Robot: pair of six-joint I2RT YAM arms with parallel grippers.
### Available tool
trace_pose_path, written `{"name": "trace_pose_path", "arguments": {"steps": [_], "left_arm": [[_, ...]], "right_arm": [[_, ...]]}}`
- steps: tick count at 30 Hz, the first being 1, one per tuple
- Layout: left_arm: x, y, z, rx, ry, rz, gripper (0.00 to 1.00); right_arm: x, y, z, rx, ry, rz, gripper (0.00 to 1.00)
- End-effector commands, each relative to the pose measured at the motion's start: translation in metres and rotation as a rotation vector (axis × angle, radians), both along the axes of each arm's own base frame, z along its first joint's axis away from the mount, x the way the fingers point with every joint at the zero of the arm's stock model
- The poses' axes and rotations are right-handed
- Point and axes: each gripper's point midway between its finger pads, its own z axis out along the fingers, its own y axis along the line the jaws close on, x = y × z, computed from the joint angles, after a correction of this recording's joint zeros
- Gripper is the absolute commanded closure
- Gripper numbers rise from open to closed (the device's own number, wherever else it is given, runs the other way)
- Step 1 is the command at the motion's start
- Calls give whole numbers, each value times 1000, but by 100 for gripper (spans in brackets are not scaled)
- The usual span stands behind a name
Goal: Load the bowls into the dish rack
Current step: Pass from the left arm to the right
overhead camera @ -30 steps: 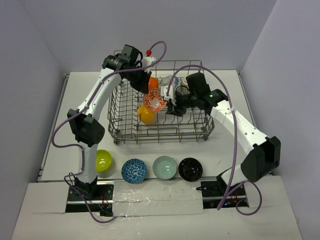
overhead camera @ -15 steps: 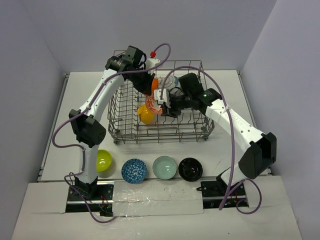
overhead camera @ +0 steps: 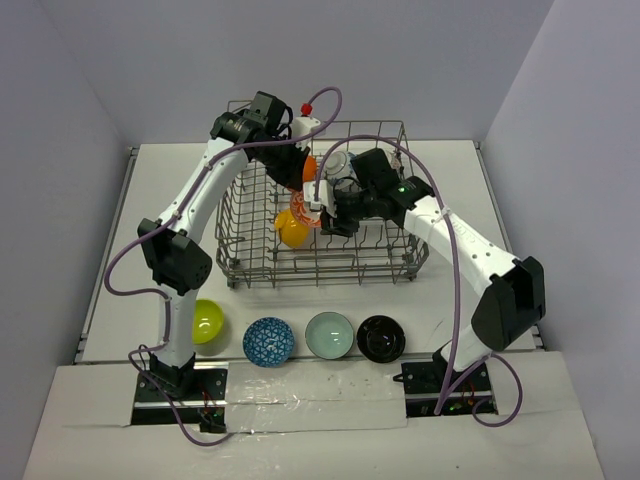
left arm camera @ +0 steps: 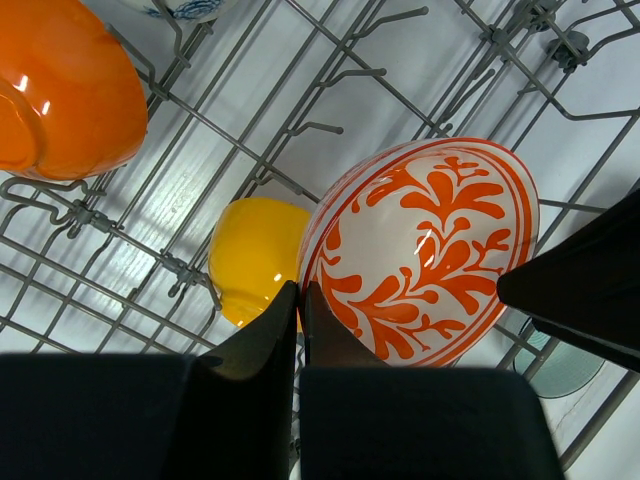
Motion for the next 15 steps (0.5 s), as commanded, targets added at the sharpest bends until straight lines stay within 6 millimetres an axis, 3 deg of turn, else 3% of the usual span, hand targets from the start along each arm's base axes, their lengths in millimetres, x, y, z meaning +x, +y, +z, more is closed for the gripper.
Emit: {"name": "trace_pose_path", "arguments": {"steps": [1,15], "left_arm": [[-3,-8,21,-55,-39,-29,100],[-6,-7,23,-54,-36,-38,100]], "right_arm": [[5,3,1,-11,-22,1,53],[13,8,-13,-26,14,-13,65]]}}
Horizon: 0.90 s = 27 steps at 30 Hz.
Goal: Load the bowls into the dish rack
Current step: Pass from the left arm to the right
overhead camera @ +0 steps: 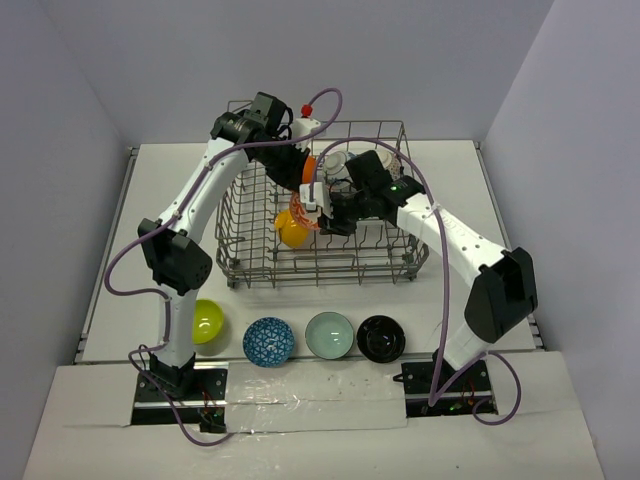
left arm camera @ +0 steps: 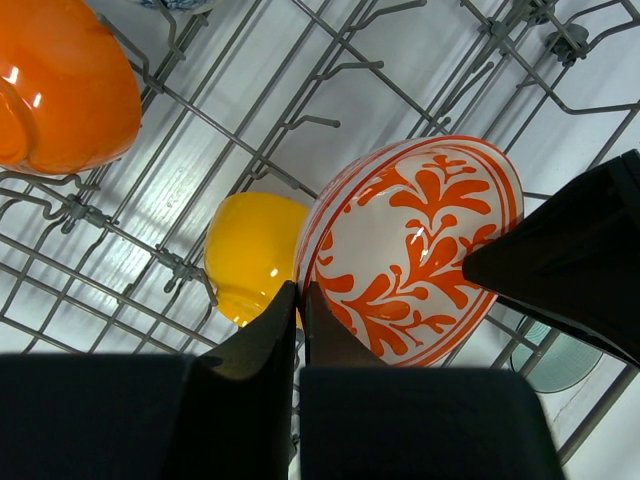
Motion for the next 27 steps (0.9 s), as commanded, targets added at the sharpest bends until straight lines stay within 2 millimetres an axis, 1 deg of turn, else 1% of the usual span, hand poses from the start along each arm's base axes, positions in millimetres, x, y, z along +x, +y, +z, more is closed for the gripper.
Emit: {"name": "trace_pose_path", "arguments": {"steps": [1,7,14,19,22,25,26,27], "left_arm": [[-3,-8,24,-60,-48,-34,100],[-4,-8,24,-63,-46,-39,100],[-7,-9,23,-66,-32,-50,100],[-9,-11,22,-67,-26,-58,100],[-11,-13,21,-66,-21,-63,100],[-11,-13,20,-63,-26,-63,100],[-11,-14,20,-63,-26,-63,100],[-12,-14,20,-62,-24,-67,100]], "right_arm": [[5,7,9,14,-24,2,66],[7,8,9,14,-18,-2,68],[14,9,8,7,-32,-26,58],[21,9,8,-2,-47,-60,57],[30,10,10,-2,-68,-98,59],[36,8,11,-5,-83,-131,66],[37,8,12,-3,-86,-138,73],[38,8,12,-4,-89,-144,76]]}}
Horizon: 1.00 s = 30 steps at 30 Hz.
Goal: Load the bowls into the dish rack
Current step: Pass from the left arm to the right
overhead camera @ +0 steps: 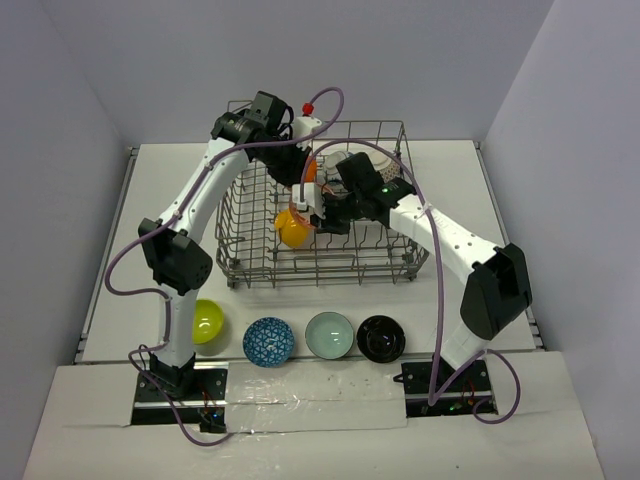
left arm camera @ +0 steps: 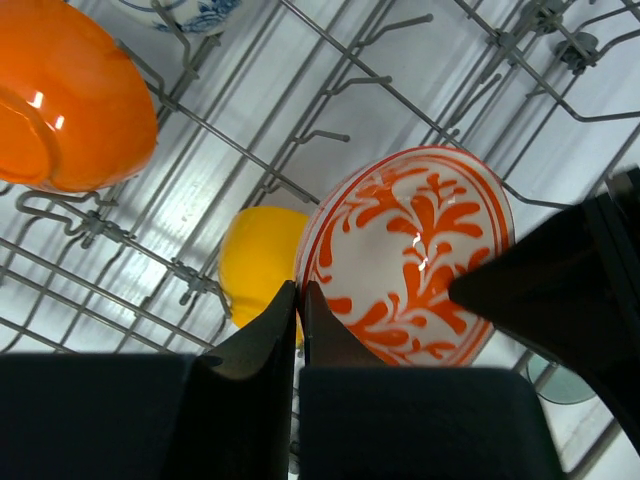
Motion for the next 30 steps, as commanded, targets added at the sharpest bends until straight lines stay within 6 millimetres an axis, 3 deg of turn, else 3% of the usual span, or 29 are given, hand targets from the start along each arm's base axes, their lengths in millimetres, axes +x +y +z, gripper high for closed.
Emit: {"name": "trace_pose_path", "arguments": {"steps": [1,12,17,30], "left_arm": [[-15,-11,18,-56,3,-51,100],[-15,-10,13,-46,9,-53,100],[-14,-9,9,-37,12,-42,100],[-3,-6,-5,5,2,52,100]], "right_arm": [[30,2,23,27,-100,-87,80],[33,3,26,38,-98,-117,89],[33,2,26,39,-99,-125,100],[34,2,47,105,-93,-233,100]]}}
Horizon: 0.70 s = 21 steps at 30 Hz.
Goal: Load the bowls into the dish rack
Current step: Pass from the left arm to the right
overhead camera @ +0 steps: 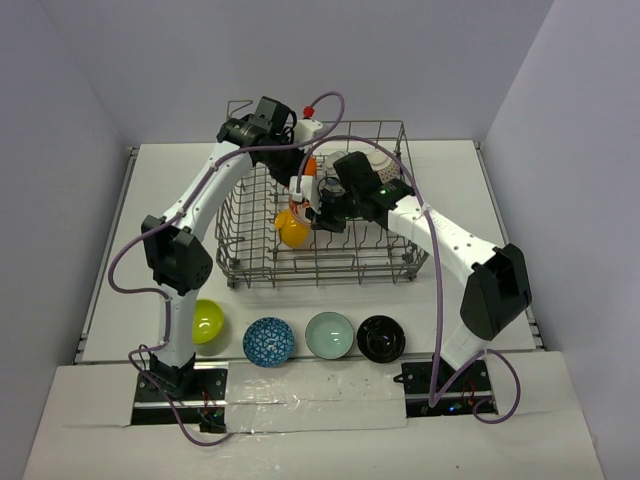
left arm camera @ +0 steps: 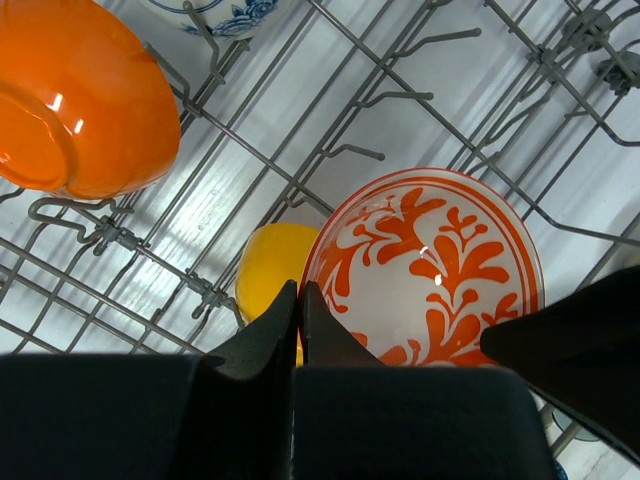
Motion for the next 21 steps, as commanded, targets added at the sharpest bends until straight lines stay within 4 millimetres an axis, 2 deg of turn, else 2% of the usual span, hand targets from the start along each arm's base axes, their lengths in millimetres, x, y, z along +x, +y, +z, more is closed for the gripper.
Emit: {"name": "trace_pose_path", "arguments": {"steps": [1,11,18,21], "left_arm": [[-18,-5,14,-18,30,21,100],[-31,-18,1,37,30,-2,97],[-37,-26,-7,62,38,-5,90],[-38,-27,-6,70,27,-4,83]], "right_arm": [[30,-6,46,76,-128,-156,100],[22,-5,59,88,-167,-149,100],[18,-9,56,82,-177,-146,100],[16,-9,56,85,-177,-147,100]]}}
